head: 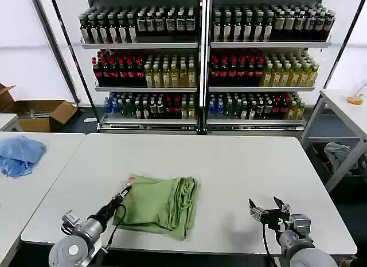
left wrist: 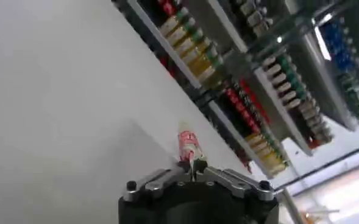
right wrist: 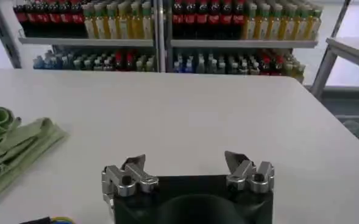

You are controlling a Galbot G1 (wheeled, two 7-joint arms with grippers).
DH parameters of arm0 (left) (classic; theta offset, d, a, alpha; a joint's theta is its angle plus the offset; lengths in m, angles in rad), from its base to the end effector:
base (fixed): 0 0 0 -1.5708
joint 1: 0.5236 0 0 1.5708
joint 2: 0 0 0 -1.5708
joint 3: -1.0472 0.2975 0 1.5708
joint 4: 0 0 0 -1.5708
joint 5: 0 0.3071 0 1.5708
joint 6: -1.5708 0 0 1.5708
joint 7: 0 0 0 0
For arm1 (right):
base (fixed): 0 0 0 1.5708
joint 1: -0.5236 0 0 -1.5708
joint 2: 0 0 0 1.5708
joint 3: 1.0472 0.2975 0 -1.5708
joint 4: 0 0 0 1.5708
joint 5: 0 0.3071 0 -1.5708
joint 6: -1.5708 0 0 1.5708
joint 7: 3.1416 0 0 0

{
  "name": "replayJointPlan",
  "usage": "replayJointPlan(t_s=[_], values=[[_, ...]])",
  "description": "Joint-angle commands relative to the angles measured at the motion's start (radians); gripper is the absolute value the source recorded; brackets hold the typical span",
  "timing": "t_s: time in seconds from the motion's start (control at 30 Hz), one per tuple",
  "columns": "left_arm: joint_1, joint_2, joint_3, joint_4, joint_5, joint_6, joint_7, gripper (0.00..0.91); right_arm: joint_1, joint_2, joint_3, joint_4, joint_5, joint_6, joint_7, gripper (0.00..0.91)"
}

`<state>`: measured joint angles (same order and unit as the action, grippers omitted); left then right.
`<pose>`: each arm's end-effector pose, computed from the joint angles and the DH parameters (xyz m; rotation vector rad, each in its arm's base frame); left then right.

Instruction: Fold and organize the clothes.

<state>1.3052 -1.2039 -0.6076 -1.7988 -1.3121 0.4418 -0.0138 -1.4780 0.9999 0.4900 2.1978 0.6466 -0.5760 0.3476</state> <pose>0.2362 0.1052 -0.2732 -0.2551 -2.4227 1.2233 0.1827 -0.0564 -0.1976 0.0675 -2.6436 0.0421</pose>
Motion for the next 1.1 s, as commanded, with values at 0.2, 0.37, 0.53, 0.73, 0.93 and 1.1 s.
replayJointPlan(t_s=[0.2, 0.37, 0.53, 0.73, 0.93, 1.1], values=[[0.003, 0.229, -0.368, -0.09, -0.007, 0.014, -0.037, 0.03, 0.019, -0.005, -0.003, -0.008, 0.013, 0.004, -0.003, 0.907], [0.016, 0.427, -0.494, -0.117, 0.034, 0.069, -0.05, 0.03, 0.042, -0.006, -0.018, -0.01, 0.02, 0.004, -0.002, 0.907], [0.073, 0.468, -0.38, -0.257, 0.143, 0.126, -0.079, 0.03, 0.053, 0.002, -0.036, -0.013, 0.015, 0.004, -0.002, 0.907], [0.105, 0.316, 0.042, -0.199, 0.606, 0.069, -0.103, 0.03, 0.042, 0.019, -0.042, -0.016, -0.01, 0.01, -0.004, 0.907], [-0.155, 0.223, 0.319, -0.226, 0.585, 0.101, -0.224, 0.03, 0.027, 0.009, -0.022, -0.011, -0.014, 0.008, -0.002, 0.907], [-0.348, 0.161, 0.431, -0.166, 0.458, 0.1, -0.284, 0.02, 0.016, 0.005, -0.005, -0.008, -0.012, 0.006, -0.001, 0.907]])
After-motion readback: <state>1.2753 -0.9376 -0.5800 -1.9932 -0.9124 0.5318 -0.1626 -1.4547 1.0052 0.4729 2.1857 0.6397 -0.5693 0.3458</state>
